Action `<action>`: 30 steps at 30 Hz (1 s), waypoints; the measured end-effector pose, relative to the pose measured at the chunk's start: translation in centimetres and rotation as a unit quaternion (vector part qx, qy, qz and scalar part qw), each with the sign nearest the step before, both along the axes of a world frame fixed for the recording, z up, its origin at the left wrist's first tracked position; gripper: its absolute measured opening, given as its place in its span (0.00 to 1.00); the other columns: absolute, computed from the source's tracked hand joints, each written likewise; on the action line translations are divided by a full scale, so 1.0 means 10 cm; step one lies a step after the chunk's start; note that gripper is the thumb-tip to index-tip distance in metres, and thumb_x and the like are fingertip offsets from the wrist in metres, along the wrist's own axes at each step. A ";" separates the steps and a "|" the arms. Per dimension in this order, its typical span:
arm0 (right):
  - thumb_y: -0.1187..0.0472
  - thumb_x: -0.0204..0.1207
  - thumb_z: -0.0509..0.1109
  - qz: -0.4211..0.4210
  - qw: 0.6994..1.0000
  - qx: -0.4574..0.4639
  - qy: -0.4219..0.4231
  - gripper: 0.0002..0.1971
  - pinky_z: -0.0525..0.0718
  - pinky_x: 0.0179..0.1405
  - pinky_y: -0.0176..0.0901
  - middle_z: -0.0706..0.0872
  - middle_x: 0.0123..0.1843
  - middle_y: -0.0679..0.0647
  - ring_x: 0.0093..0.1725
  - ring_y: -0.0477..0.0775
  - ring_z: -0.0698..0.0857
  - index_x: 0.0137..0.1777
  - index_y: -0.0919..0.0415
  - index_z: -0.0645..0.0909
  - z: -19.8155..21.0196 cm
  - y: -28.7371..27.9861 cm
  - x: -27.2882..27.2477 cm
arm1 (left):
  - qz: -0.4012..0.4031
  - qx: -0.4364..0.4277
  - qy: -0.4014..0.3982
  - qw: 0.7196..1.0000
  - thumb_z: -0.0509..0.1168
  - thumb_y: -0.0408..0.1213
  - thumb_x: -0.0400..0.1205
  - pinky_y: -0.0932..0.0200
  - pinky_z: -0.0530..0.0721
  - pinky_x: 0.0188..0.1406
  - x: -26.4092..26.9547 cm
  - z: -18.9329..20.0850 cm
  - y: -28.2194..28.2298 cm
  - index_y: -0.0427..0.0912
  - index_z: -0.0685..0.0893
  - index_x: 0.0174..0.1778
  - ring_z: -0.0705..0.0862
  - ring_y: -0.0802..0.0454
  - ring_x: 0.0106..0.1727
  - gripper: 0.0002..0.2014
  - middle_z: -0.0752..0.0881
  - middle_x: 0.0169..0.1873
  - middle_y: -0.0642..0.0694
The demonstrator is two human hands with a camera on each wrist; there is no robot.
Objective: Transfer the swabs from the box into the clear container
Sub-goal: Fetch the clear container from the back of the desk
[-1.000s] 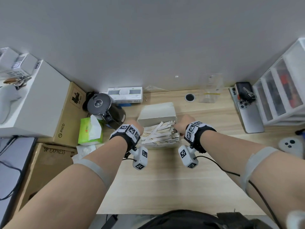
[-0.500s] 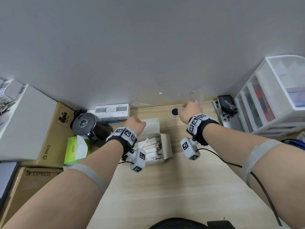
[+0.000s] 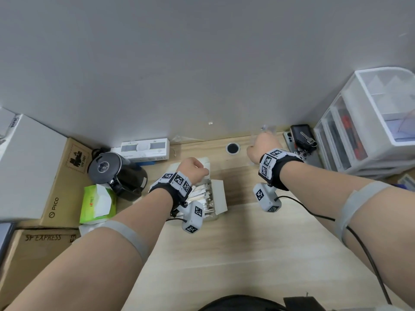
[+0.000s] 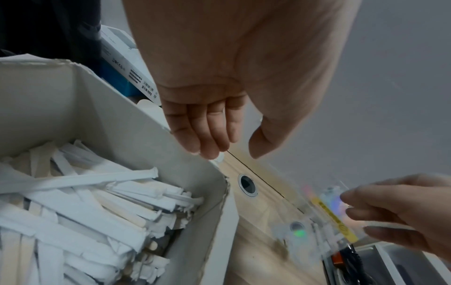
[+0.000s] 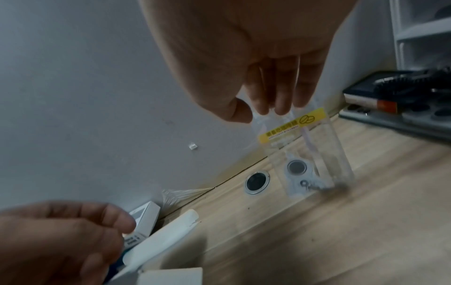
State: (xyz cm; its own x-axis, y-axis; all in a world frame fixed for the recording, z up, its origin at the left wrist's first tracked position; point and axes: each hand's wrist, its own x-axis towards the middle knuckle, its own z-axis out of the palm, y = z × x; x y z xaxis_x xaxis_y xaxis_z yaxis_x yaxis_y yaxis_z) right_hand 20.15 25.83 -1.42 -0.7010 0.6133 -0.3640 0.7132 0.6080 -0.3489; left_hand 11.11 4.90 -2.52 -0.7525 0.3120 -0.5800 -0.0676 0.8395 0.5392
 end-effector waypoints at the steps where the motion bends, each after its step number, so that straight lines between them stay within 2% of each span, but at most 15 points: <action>1: 0.59 0.77 0.64 0.012 1.000 0.023 0.016 0.13 0.84 0.44 0.48 0.81 0.64 0.66 0.47 0.62 0.85 0.32 0.61 0.72 0.03 0.01 0.02 | 0.001 0.006 0.000 1.000 0.74 0.36 0.76 0.52 0.88 0.43 0.00 0.01 0.02 0.41 0.82 0.52 0.84 0.46 0.34 0.11 0.87 0.34 0.42; 3: 0.56 0.76 0.64 0.028 0.996 0.067 0.049 0.12 0.82 0.41 0.46 0.83 0.56 0.63 0.45 0.64 0.84 0.34 0.61 0.75 0.13 -0.01 0.06 | -0.001 0.028 -0.002 1.000 0.77 0.36 0.75 0.56 0.84 0.42 0.02 0.05 0.06 0.38 0.80 0.63 0.84 0.46 0.40 0.22 0.87 0.42 0.42; 6: 0.53 0.73 0.63 0.022 0.990 0.105 0.094 0.14 0.70 0.32 0.43 0.78 0.34 0.56 0.35 0.64 0.78 0.29 0.60 0.72 0.35 -0.11 0.08 | -0.012 0.073 -0.017 0.997 0.81 0.41 0.74 0.58 0.80 0.53 0.10 0.17 0.14 0.36 0.73 0.77 0.84 0.46 0.60 0.38 0.84 0.65 0.39; 8: 0.53 0.72 0.62 -0.005 0.988 0.094 0.125 0.13 0.72 0.32 0.44 0.78 0.32 0.56 0.36 0.64 0.79 0.32 0.60 0.77 0.53 -0.21 0.08 | -0.018 0.096 -0.037 0.995 0.83 0.46 0.73 0.57 0.78 0.60 0.15 0.26 0.18 0.37 0.67 0.82 0.82 0.45 0.71 0.46 0.79 0.75 0.39; 11: 0.51 0.73 0.63 -0.073 0.980 0.028 0.183 0.13 0.74 0.35 0.43 0.82 0.32 0.54 0.36 0.62 0.78 0.37 0.58 0.82 0.69 -0.35 0.06 | -0.022 0.132 -0.098 0.986 0.84 0.55 0.68 0.49 0.80 0.72 0.18 0.39 0.18 0.39 0.63 0.85 0.80 0.43 0.75 0.55 0.77 0.78 0.39; 13: 0.51 0.72 0.64 -0.097 0.970 -0.034 0.220 0.13 0.69 0.29 0.44 0.75 0.26 0.51 0.32 0.60 0.73 0.31 0.58 0.76 0.72 -0.48 0.01 | -0.014 0.177 -0.147 0.973 0.85 0.59 0.61 0.44 0.86 0.66 0.19 0.48 0.13 0.39 0.63 0.86 0.84 0.42 0.71 0.61 0.81 0.75 0.38; 14: 0.52 0.71 0.65 -0.100 0.965 -0.067 0.235 0.13 0.68 0.28 0.45 0.72 0.25 0.51 0.31 0.59 0.70 0.30 0.57 0.73 0.73 -0.56 -0.01 | -0.014 0.192 -0.164 0.967 0.84 0.59 0.60 0.43 0.87 0.65 0.18 0.52 0.10 0.39 0.63 0.86 0.87 0.43 0.68 0.61 0.83 0.72 0.39; 16: 0.51 0.67 0.66 -0.097 0.954 -0.125 0.254 0.11 0.70 0.29 0.44 0.71 0.26 0.53 0.30 0.56 0.69 0.29 0.55 0.72 0.71 -0.71 -0.06 | -0.026 0.203 -0.174 0.963 0.83 0.53 0.68 0.40 0.86 0.66 0.18 0.58 0.01 0.37 0.68 0.82 0.90 0.42 0.63 0.50 0.88 0.64 0.39; 19: 0.50 0.63 0.66 -0.075 0.947 -0.193 0.244 0.10 0.81 0.33 0.46 0.81 0.24 0.50 0.28 0.54 0.76 0.27 0.55 0.75 0.67 -0.93 -0.12 | -0.017 0.191 -0.175 0.966 0.82 0.42 0.71 0.41 0.89 0.63 0.12 0.59 -0.24 0.38 0.74 0.73 0.91 0.41 0.59 0.37 0.90 0.57 0.40; 22: 0.58 0.69 0.68 -0.032 0.935 -0.274 0.223 0.10 0.80 0.33 0.43 0.90 0.29 0.53 0.28 0.53 0.79 0.27 0.58 0.79 0.61 -1.15 -0.20 | -0.027 0.156 -0.173 0.972 0.85 0.42 0.59 0.43 0.91 0.58 0.02 0.58 -0.65 0.45 0.78 0.65 0.92 0.42 0.58 0.38 0.90 0.58 0.38; 24: 0.60 0.68 0.68 -0.030 0.932 -0.283 0.224 0.09 0.76 0.30 0.40 0.91 0.32 0.56 0.27 0.51 0.77 0.28 0.59 0.81 0.59 -1.26 -0.26 | -0.062 0.124 -0.164 0.977 0.84 0.44 0.53 0.47 0.89 0.46 -0.02 0.58 -0.92 0.47 0.78 0.59 0.91 0.41 0.53 0.38 0.90 0.57 0.39; 25: 0.60 0.68 0.67 -0.039 0.933 -0.286 0.216 0.07 0.74 0.27 0.39 0.91 0.32 0.55 0.26 0.51 0.76 0.30 0.59 0.82 0.56 -1.32 -0.29 | -0.073 0.115 -0.168 0.976 0.84 0.43 0.52 0.49 0.86 0.41 -0.04 0.56 -1.04 0.46 0.77 0.59 0.89 0.40 0.50 0.39 0.89 0.55 0.40; 27: 0.61 0.70 0.67 -0.044 0.935 -0.303 0.177 0.06 0.74 0.21 0.35 0.90 0.33 0.53 0.24 0.52 0.78 0.43 0.62 0.83 0.50 -1.48 -0.36 | -0.083 0.104 -0.181 0.974 0.84 0.40 0.53 0.53 0.83 0.34 -0.04 0.53 -1.32 0.44 0.76 0.57 0.87 0.41 0.47 0.37 0.86 0.49 0.42; 29: 0.63 0.73 0.66 -0.027 0.940 -0.319 0.117 0.12 0.79 0.21 0.35 0.90 0.36 0.57 0.26 0.54 0.84 0.54 0.66 0.81 0.40 -1.62 -0.40 | -0.105 0.086 -0.187 0.973 0.85 0.39 0.54 0.55 0.83 0.35 -0.01 0.53 -1.55 0.48 0.74 0.51 0.88 0.46 0.46 0.33 0.81 0.44 0.46; 30: 0.64 0.74 0.66 0.001 0.945 -0.315 0.086 0.11 0.82 0.25 0.39 0.91 0.38 0.60 0.28 0.56 0.87 0.53 0.69 0.82 0.34 -1.69 -0.42 | -0.117 0.073 -0.181 0.974 0.85 0.40 0.54 0.55 0.83 0.38 0.00 0.52 -1.66 0.50 0.74 0.48 0.86 0.48 0.44 0.32 0.80 0.43 0.47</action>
State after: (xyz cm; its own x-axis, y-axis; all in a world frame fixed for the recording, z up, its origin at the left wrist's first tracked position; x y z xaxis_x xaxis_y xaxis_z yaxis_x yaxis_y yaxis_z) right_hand 15.95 8.89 1.93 -0.7840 0.3113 -0.5370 0.6119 0.2420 -0.7530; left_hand 11.10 -11.73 2.63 -0.4052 0.5492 -0.7309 -0.0925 0.7707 0.6304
